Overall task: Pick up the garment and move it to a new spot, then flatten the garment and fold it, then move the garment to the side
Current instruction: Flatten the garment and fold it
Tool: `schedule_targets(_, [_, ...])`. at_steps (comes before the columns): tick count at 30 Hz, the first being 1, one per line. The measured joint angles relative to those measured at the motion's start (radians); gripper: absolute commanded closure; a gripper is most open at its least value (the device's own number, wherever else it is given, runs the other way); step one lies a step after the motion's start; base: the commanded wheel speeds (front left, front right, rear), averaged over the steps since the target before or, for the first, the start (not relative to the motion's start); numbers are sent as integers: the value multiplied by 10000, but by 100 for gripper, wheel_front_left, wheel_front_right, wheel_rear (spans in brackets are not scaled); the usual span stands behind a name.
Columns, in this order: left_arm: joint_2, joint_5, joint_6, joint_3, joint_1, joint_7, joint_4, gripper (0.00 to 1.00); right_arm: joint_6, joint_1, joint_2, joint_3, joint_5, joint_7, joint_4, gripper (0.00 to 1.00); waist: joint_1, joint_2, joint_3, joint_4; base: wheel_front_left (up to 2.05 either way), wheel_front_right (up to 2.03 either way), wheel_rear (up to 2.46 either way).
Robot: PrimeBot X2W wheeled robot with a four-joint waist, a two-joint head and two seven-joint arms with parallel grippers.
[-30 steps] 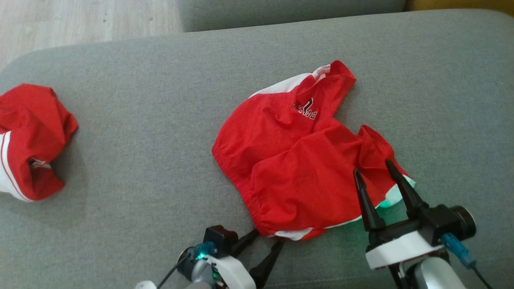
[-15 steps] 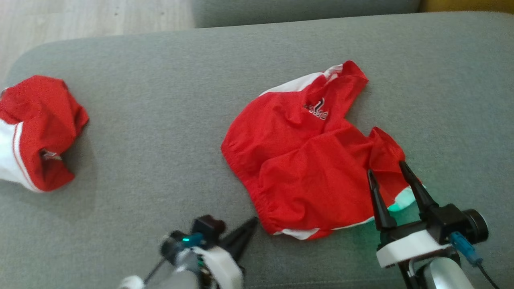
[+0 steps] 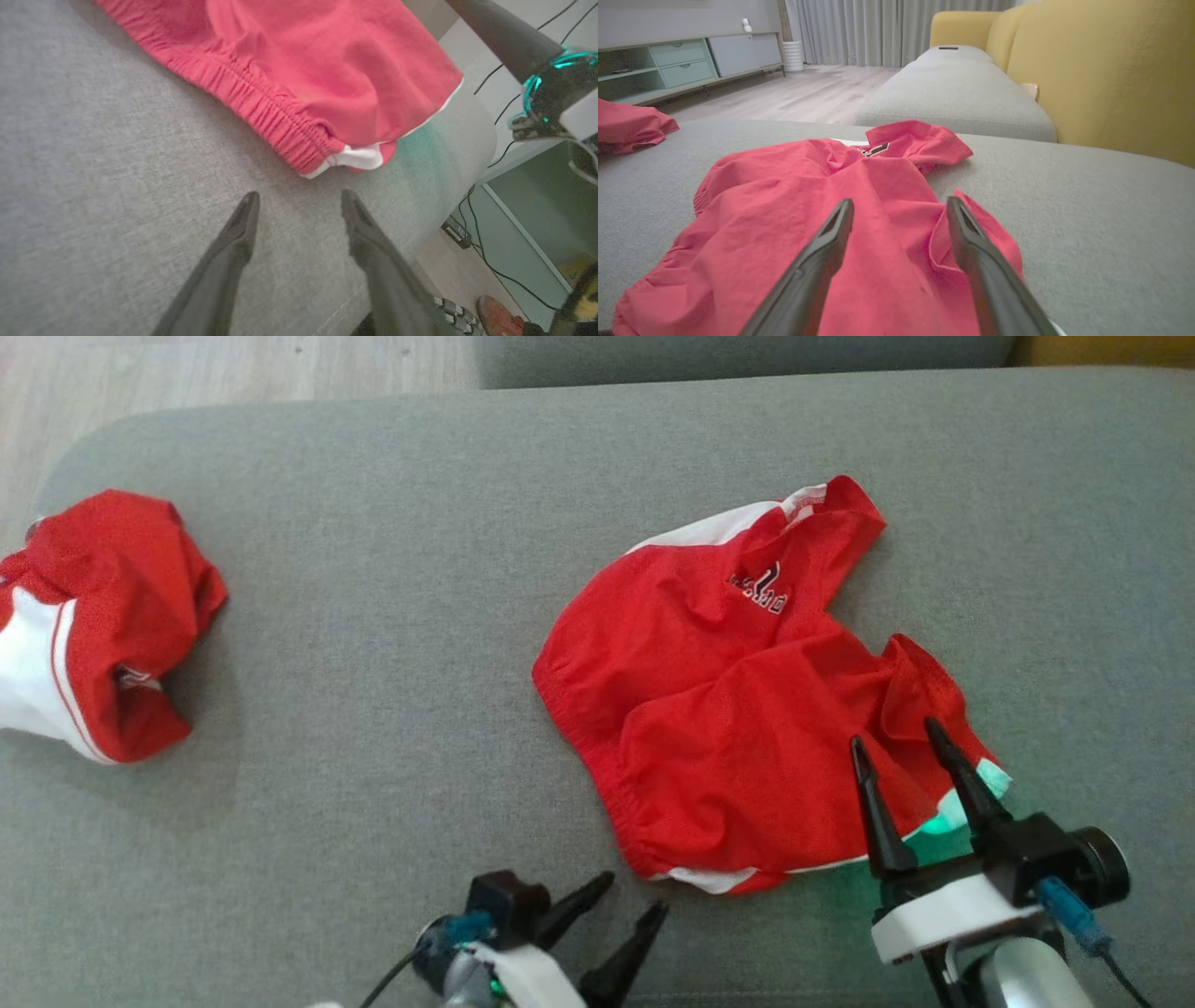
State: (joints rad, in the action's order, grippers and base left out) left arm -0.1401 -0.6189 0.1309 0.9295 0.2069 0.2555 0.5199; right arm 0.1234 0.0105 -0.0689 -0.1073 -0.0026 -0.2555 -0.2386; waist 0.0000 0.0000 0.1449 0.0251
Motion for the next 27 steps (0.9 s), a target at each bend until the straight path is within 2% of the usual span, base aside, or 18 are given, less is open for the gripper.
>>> schedule_targets(5, [456,-286,0,278,532,0,677,0,0,12,-38,-119,0,0,10,0,0,0,78,-225,0,0,0])
schedule_targets(10, [568,-474,0,263,700,10,1026,0,0,12,-81,-109,2,0,42,0,0,0,105,-493,0,0,0])
schedule_targets(11, [581,-499,0,263,708,12,1034,9,0,12,-82,-102,2,0,50,0,0,0,115,-530,0,0,0])
schedule_targets(12, [594,-502,0,230,717,10,1022,35,0,12,-84,-98,2,0,59,0,0,0,127,-561,0,0,0])
schedule_targets(13, [604,-504,0,196,732,8,1012,81,0,12,-90,-94,2,0,73,0,0,0,138,-585,0,0,0])
schedule_targets(14, [602,-495,0,199,748,6,995,100,0,12,-92,-88,2,0,86,0,0,0,144,-599,0,0,0])
schedule_targets(20, [460,228,0,157,853,0,403,100,0,5,-117,36,2,0,113,0,0,0,111,-521,0,0,0])
schedule_targets(27, [203,905,0,-357,696,0,-293,100,0,-2,-107,65,2,0,67,0,0,0,-103,-236,0,0,0])
